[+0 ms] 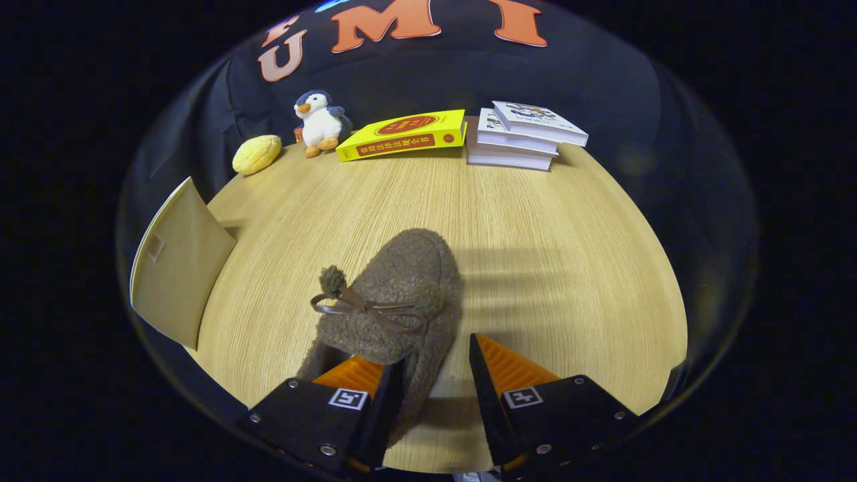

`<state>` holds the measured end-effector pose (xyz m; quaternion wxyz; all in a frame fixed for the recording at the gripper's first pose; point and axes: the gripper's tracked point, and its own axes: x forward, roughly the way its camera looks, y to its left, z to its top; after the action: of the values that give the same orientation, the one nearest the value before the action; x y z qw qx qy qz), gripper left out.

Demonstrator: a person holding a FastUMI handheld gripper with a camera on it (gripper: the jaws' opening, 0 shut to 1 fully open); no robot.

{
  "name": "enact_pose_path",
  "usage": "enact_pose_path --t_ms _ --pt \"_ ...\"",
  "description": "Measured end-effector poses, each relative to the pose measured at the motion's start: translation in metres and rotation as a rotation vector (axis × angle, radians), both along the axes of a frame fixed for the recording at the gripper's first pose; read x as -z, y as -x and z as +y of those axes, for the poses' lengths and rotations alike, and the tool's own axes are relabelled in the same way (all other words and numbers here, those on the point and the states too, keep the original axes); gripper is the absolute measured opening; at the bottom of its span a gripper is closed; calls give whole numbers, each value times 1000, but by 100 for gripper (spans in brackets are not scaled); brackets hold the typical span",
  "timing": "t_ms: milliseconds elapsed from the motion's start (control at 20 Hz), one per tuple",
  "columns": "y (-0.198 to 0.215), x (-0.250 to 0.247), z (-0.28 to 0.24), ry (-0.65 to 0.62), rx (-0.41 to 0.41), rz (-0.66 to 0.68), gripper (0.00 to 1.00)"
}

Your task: Open the storage box then place both shoes into the box .Put the left shoe in first, then the right shoe, with the right side of both shoes facing outward in a uniform manner.

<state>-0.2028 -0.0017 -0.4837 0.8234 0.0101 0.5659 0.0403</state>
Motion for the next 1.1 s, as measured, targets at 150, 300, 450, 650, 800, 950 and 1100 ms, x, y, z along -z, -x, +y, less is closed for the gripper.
enact_pose_path --t_ms 150,300,450,650,800,950,1100 --pt "-1 8 4 0 48 2 44" --pt "-2 9 5 11 61 -7 25" --pt "-3 7 0 42 96 9 12" --pt "-8 -13 5 44 171 19 5" --pt "-18 -38 19 58 190 6 5" --pt "-28 -67 45 55 193 -2 5" --pt "-43 -96 79 55 173 -24 5"
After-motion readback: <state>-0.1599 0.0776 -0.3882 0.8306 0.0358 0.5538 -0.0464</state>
